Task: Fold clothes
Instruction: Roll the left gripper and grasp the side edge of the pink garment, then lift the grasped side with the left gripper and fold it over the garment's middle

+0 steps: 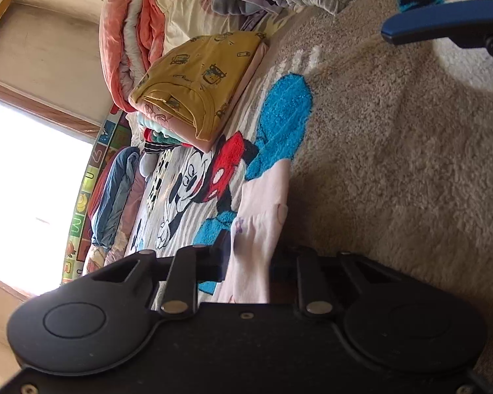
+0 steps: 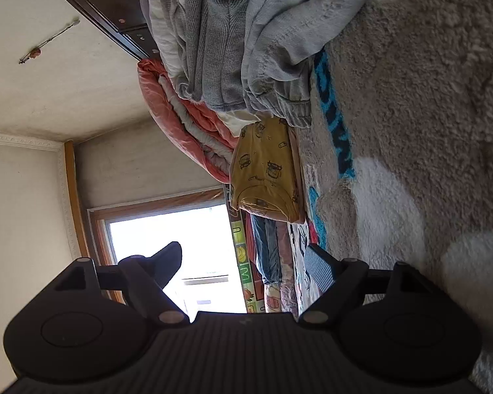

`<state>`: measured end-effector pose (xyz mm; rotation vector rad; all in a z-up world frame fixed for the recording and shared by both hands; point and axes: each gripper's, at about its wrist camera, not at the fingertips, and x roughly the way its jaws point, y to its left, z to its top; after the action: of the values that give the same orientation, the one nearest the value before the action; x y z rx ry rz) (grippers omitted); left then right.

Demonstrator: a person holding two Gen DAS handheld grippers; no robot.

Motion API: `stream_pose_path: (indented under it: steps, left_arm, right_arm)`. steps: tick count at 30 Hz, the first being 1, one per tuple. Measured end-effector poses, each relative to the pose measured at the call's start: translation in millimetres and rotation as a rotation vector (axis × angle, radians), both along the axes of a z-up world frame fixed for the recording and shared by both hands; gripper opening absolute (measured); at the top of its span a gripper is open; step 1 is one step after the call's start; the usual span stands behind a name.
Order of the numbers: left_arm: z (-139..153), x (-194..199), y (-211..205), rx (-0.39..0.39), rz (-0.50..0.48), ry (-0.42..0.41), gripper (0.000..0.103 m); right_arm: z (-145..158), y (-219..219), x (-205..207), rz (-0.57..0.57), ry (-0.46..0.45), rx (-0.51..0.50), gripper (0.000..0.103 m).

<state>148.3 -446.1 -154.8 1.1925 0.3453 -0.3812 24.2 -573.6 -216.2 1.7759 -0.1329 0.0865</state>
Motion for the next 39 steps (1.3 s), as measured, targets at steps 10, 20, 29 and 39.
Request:
stream_pose_path:
  steps: [10,20,29,39]
  left_arm:
    - [58.0,20.6,34.8,-0.287,0.074,0.180,0.000]
    - [186.7,43.4,147.9,-0.737,0.118,0.382,0.000]
    - [239.7,41.2,230.3,-0.910,0.182,0.341,0.000]
    - [260.0,38.5,305.7,-0.981,0.245,0.297,0.000]
  right_arm:
    - [8.8,3.5,-4.9,-0.011,-0.015,-0.074,0.086]
    - [79.1,65.5,4.2,0.223,-0.082,-0.538,0.090]
    - [130.3,234.6,37.6,0.539,0.043,-1.269,0.086]
    - [122.2,330.7,42.8,0.622,0.165,-1.617,0.063]
